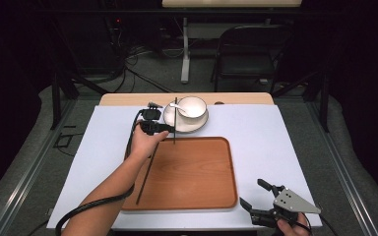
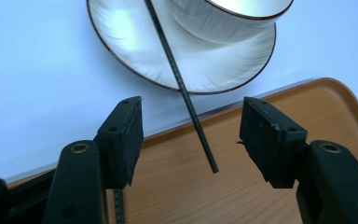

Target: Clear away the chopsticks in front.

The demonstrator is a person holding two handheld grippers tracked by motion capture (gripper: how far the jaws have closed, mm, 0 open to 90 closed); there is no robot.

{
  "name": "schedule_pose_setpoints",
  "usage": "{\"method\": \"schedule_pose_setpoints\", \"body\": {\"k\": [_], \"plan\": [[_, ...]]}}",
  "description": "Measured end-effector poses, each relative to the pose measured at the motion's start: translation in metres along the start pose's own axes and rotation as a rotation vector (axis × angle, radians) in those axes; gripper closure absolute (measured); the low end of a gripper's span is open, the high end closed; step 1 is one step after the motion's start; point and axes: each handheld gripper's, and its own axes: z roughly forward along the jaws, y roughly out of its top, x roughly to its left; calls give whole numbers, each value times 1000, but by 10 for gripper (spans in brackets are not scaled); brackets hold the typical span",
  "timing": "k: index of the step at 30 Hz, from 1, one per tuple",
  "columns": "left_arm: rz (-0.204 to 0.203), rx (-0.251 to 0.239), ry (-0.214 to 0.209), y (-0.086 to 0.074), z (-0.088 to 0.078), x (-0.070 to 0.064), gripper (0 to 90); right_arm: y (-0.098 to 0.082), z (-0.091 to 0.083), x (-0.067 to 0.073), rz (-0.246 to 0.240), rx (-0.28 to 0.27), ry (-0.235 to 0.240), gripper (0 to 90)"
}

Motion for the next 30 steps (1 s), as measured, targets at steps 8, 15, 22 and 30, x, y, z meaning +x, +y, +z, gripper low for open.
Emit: {"method": "schedule_pose_setpoints", "body": {"k": [8,15,22,30], "plan": [[0,7,5,5,6,-4,421,0,0,0,2,0,0,144],[-18,35,5,7,15,-3,484,0,0,0,2,-1,1,145],[-37,77,20,5,28,-4,567,0,-1,0,-1,-2,0,144],[-84,105,32,3,42,-4,623,0,-1,0,0,-5,1,144]]}}
